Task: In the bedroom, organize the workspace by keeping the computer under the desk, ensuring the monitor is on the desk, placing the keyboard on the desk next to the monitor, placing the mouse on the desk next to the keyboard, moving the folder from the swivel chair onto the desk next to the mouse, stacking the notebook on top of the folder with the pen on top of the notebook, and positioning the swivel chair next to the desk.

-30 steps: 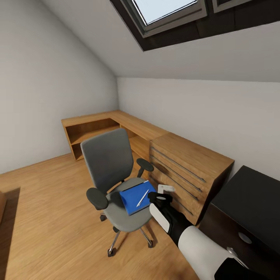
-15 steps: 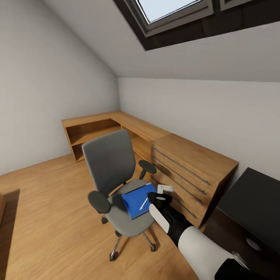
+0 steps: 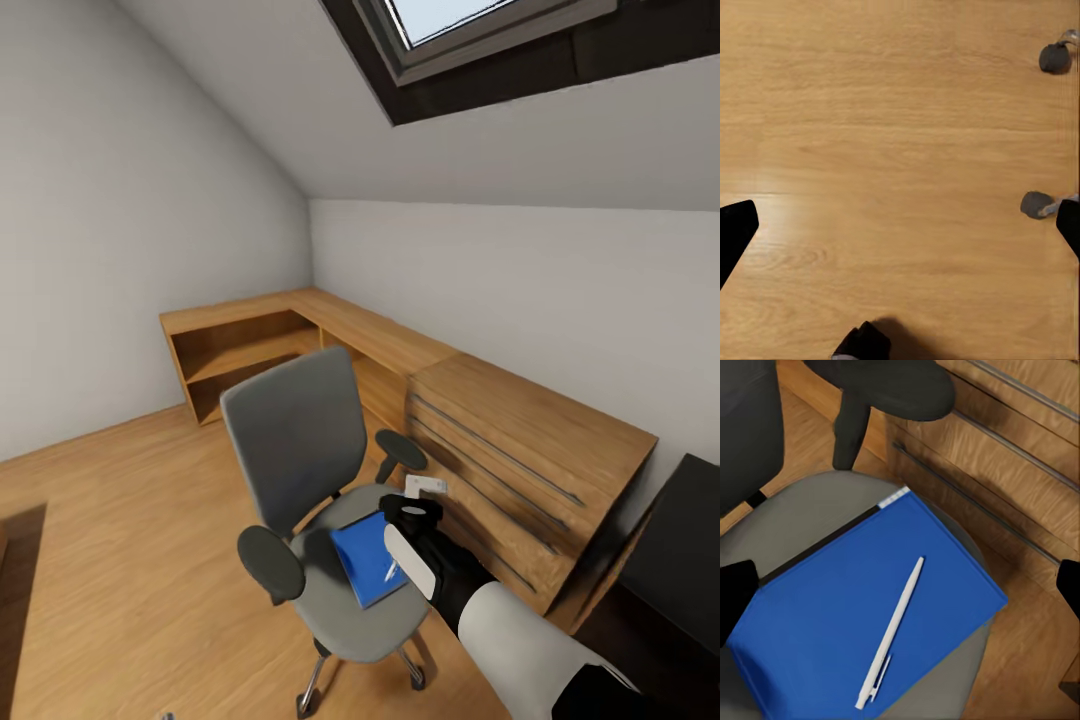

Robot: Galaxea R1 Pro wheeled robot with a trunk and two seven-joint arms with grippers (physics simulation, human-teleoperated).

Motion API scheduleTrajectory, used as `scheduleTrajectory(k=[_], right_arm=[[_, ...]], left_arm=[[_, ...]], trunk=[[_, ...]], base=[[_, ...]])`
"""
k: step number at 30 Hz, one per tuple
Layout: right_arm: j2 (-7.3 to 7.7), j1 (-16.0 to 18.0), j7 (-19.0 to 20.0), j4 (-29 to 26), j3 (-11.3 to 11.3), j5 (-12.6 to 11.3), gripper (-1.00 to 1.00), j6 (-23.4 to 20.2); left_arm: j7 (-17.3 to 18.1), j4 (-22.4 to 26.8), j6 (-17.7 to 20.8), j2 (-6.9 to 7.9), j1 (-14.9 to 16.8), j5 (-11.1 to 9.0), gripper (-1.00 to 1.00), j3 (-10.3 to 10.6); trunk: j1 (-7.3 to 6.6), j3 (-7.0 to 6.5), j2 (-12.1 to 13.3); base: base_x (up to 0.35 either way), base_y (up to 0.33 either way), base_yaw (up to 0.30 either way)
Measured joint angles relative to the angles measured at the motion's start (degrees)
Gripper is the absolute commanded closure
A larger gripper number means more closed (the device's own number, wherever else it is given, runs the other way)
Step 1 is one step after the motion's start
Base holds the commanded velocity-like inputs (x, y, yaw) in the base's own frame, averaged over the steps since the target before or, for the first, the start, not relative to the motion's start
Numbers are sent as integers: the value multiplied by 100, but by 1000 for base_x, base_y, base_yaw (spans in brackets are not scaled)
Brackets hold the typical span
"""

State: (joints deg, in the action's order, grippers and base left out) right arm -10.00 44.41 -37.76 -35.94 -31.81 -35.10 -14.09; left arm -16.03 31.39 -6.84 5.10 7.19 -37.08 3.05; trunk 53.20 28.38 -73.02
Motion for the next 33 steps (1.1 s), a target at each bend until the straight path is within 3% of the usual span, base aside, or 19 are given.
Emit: scheduleTrajectory(k=[2,7,14,21,28,33], right_arm=[[0,0,0,-3,-10,3,-100,-4],[0,0,3,2,-14,3,-100,-7],[0,0,16,41,14,-15,-100,-87],[0,0,36,85,64,-43,-100,-349],[93,0,50,108,254,-156,-100,-535],[107,0,63,111,376,-237,-100,-727]], left_arm=[[193,29,244,75,0,-198,-100,-33],[353,61,497,133,1,-353,-100,-58],[398,167,551,144,1,-392,-100,-65],[369,665,556,146,1,-409,-100,-94],[356,1335,568,217,-3,-430,-100,-110],[355,1842,581,358,-105,-443,-100,-115]], trunk=[[0,0,0],[0,0,0],[3,0,0],[3,0,0],[156,125,-279],[266,215,-480]], base=[[314,103,0],[290,88,0],[106,32,0],[22,7,0],[4,1,0],[0,0,0]])
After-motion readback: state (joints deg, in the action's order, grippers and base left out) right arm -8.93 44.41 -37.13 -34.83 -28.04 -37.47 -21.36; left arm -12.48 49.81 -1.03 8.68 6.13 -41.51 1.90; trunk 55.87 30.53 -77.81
